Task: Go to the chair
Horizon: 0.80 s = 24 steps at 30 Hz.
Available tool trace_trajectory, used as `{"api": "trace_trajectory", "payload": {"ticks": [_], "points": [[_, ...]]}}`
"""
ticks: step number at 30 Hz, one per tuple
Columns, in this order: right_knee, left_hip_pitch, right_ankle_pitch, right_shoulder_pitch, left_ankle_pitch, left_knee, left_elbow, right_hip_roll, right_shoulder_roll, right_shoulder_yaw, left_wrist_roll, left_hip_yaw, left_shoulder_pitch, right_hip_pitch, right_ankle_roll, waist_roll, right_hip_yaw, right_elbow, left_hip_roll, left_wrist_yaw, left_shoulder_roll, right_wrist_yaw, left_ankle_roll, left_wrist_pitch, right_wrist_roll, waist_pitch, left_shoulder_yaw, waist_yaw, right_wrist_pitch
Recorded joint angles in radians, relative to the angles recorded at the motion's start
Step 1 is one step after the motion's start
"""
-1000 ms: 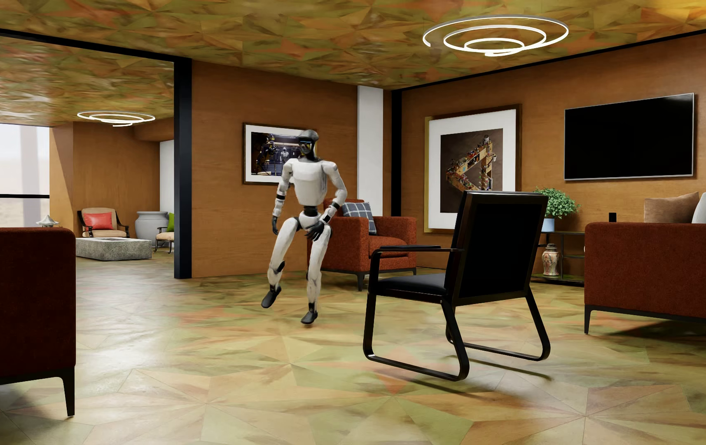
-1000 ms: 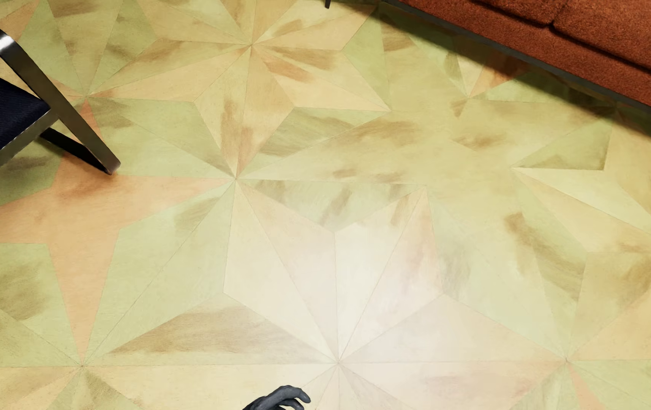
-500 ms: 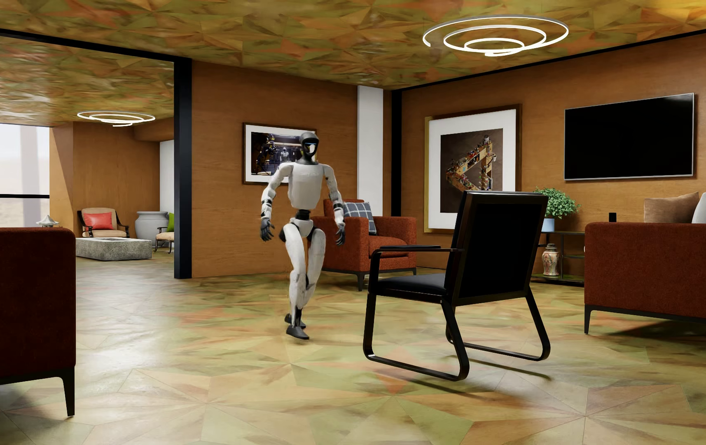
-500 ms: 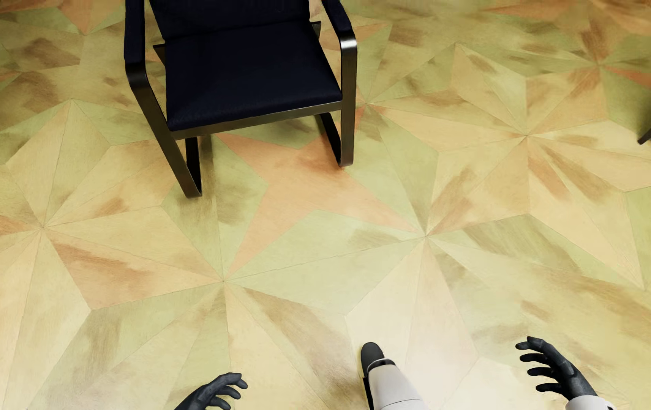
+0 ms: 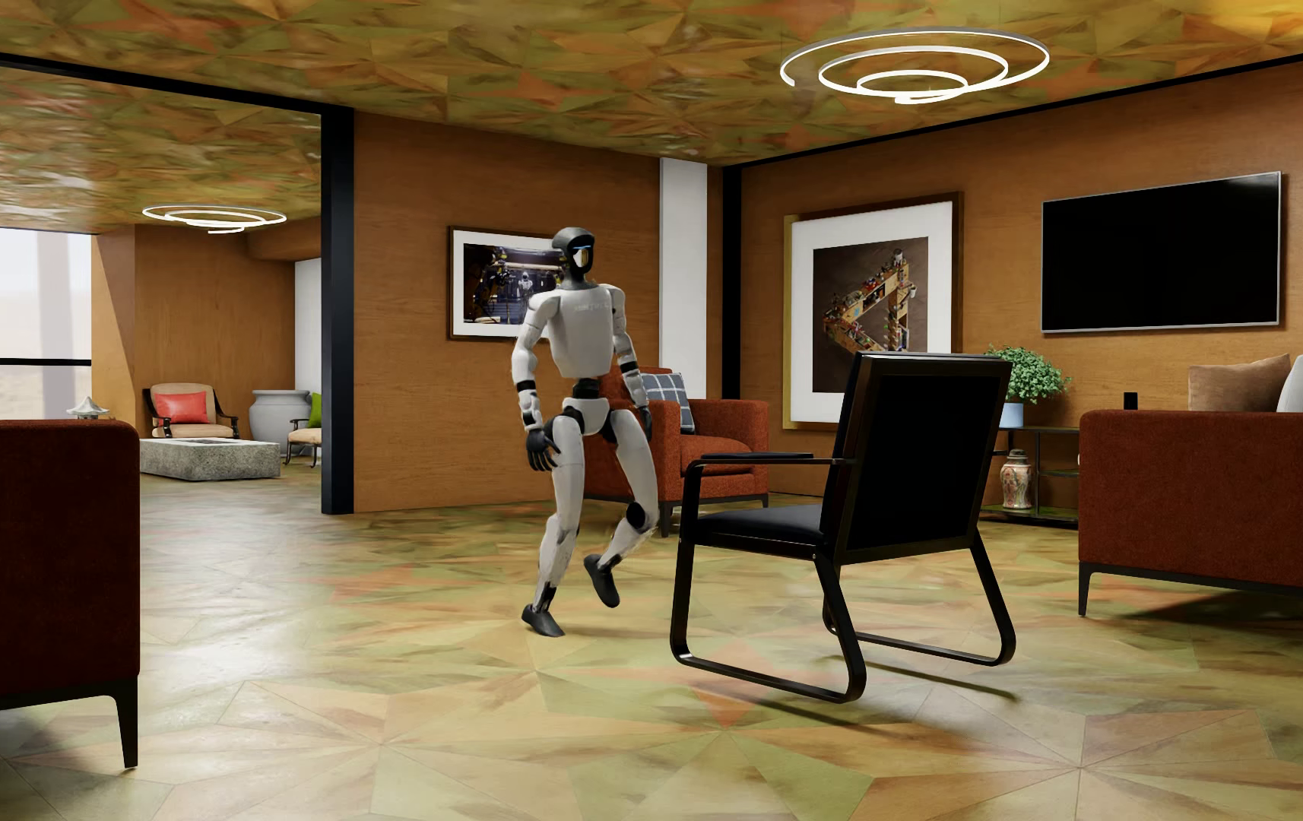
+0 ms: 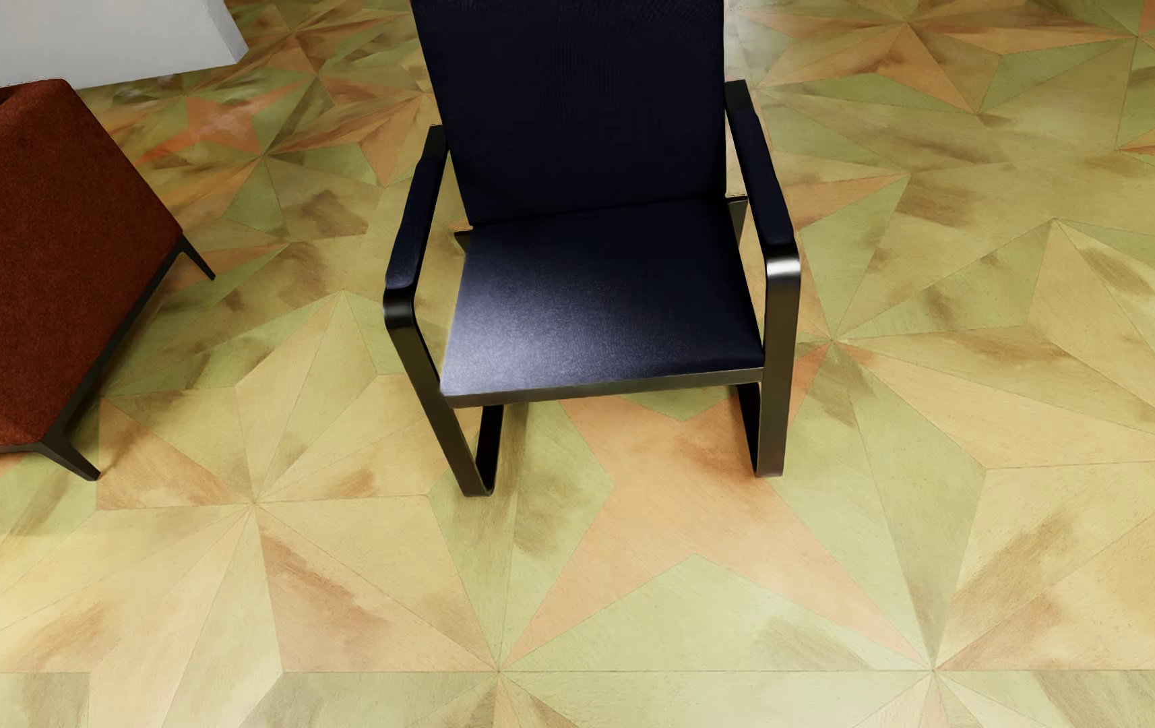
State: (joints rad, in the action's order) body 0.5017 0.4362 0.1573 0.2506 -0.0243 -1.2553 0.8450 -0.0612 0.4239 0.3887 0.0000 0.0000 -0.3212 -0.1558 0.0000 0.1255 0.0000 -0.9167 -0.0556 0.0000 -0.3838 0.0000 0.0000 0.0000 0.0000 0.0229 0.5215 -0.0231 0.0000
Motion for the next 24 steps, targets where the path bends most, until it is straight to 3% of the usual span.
{"api": "trace_trajectory", "payload": {"ticks": [2, 4, 6, 8, 9, 11, 13, 16, 17, 18, 20, 22, 24], "points": [[-0.005, 0.037, 0.058, 0.019, -0.088, 0.267, -0.017, -0.010, -0.010, 0.027, 0.000, 0.000, -0.014, 0.070, 0.000, -0.031, 0.000, 0.012, 0.003, 0.000, -0.017, 0.000, 0.000, 0.000, 0.000, -0.008, -0.056, -0.019, 0.000], [-0.015, 0.038, 0.117, 0.028, -0.059, 0.561, -0.038, -0.011, -0.005, 0.066, 0.000, 0.000, -0.010, 0.136, 0.000, -0.055, 0.000, 0.023, 0.015, 0.000, -0.027, 0.000, 0.000, 0.000, 0.000, -0.011, -0.075, -0.038, 0.000], [-0.016, 0.024, 0.173, 0.030, 0.084, 0.831, -0.051, 0.001, 0.008, 0.092, 0.000, 0.000, 0.000, 0.179, 0.000, -0.065, 0.000, 0.025, 0.006, 0.000, -0.024, 0.000, 0.000, 0.000, 0.000, -0.005, -0.076, -0.064, 0.000], [0.003, 0.012, 0.233, 0.025, 0.242, 0.840, -0.062, 0.009, 0.022, 0.079, 0.000, 0.000, -0.008, 0.226, 0.000, -0.069, 0.000, 0.011, -0.030, 0.000, -0.011, 0.000, 0.000, 0.000, 0.000, -0.007, -0.069, -0.076, 0.000], [0.018, 0.016, 0.262, 0.024, 0.217, 0.840, -0.068, 0.010, 0.027, 0.060, 0.000, 0.000, -0.016, 0.252, 0.000, -0.073, 0.000, 0.003, -0.040, 0.000, -0.004, 0.000, 0.000, 0.000, 0.000, -0.010, -0.061, -0.076, 0.000], [0.053, 0.046, 0.279, 0.022, -0.022, 0.798, -0.074, 0.002, 0.032, -0.004, 0.000, 0.000, -0.031, 0.286, 0.000, -0.083, 0.000, -0.010, -0.049, 0.000, 0.010, 0.000, 0.000, 0.000, 0.000, -0.009, -0.031, -0.074, 0.000], [0.119, 0.071, 0.164, 0.014, -0.178, 0.702, -0.044, -0.036, 0.019, -0.072, 0.000, 0.000, -0.031, 0.283, 0.000, -0.115, 0.000, -0.018, -0.043, 0.000, 0.017, 0.000, 0.000, 0.000, 0.000, -0.014, 0.012, -0.060, 0.000], [0.416, 0.020, -0.269, 0.000, -0.118, 0.659, 0.015, -0.132, -0.008, -0.096, 0.000, 0.000, 0.001, 0.100, 0.000, -0.175, 0.000, 0.010, -0.006, 0.000, -0.004, 0.000, 0.000, 0.000, 0.000, -0.017, 0.067, -0.028, 0.000], [0.550, 0.001, -0.355, -0.009, -0.086, 0.669, 0.011, -0.161, -0.009, -0.078, 0.000, 0.000, 0.013, -0.008, 0.000, -0.192, 0.000, 0.042, 0.005, 0.000, -0.021, 0.000, 0.000, 0.000, 0.000, -0.013, 0.069, -0.018, 0.000], [0.688, -0.017, -0.373, -0.020, -0.055, 0.678, -0.002, -0.184, -0.009, -0.058, 0.000, 0.000, 0.025, -0.119, 0.000, -0.208, 0.000, 0.085, 0.016, 0.000, -0.044, 0.000, 0.000, 0.000, 0.000, -0.013, 0.064, -0.006, 0.000], [0.795, -0.046, -0.226, -0.036, -0.021, 0.692, -0.007, -0.175, -0.017, -0.054, 0.000, 0.000, 0.073, -0.250, 0.000, -0.202, 0.000, 0.158, 0.016, 0.000, -0.087, 0.000, 0.000, 0.000, 0.000, -0.028, 0.030, 0.041, 0.000], [0.726, -0.074, -0.170, -0.043, 0.017, 0.716, 0.007, -0.149, -0.026, -0.069, 0.000, 0.000, 0.130, -0.324, 0.000, -0.178, 0.000, 0.194, 0.009, 0.000, -0.119, 0.000, 0.000, 0.000, 0.000, -0.033, -0.025, 0.091, 0.000], [0.485, -0.098, -0.201, -0.039, 0.061, 0.745, 0.002, -0.118, -0.024, -0.069, 0.000, 0.000, 0.181, -0.329, 0.000, -0.152, 0.000, 0.207, 0.002, 0.000, -0.142, 0.000, 0.000, 0.000, 0.000, -0.022, -0.090, 0.133, 0.000]]}}
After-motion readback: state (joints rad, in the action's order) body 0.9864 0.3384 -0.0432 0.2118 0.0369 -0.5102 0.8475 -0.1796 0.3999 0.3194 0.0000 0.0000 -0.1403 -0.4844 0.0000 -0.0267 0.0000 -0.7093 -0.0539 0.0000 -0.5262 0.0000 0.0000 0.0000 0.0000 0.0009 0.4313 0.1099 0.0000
